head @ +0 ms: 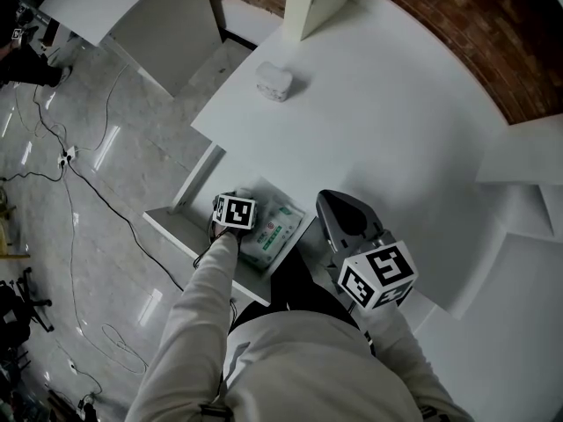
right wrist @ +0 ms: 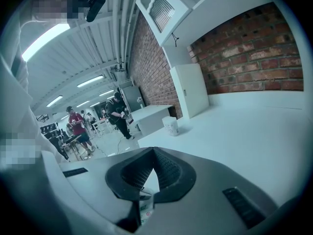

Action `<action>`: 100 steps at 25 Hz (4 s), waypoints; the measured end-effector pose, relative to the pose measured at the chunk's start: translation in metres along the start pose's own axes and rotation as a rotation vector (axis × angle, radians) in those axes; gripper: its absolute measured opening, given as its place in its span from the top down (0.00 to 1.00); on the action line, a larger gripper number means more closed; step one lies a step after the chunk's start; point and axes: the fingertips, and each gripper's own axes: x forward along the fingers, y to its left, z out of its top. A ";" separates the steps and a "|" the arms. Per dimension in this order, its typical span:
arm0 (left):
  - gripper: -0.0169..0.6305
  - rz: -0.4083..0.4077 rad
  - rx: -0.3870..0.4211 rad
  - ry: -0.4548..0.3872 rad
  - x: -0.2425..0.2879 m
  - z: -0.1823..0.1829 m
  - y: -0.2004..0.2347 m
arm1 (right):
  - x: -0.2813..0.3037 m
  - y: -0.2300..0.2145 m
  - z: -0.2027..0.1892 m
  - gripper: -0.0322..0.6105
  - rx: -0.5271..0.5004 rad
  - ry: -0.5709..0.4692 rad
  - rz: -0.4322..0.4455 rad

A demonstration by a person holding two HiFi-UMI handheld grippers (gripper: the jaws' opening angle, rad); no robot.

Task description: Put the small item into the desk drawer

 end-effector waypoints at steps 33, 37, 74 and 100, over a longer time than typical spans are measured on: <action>0.71 0.092 0.063 -0.729 -0.250 0.120 -0.007 | -0.023 0.057 0.022 0.91 -0.052 -0.116 0.079; 0.74 0.093 0.067 -0.786 -0.276 0.119 -0.011 | -0.027 0.061 0.025 0.91 -0.066 -0.130 0.076; 0.94 0.152 0.032 -0.994 -0.398 0.048 -0.008 | -0.052 0.109 0.035 0.91 -0.171 -0.189 0.078; 0.94 0.167 0.020 -1.017 -0.414 0.023 -0.011 | -0.057 0.116 0.029 0.91 -0.162 -0.194 0.090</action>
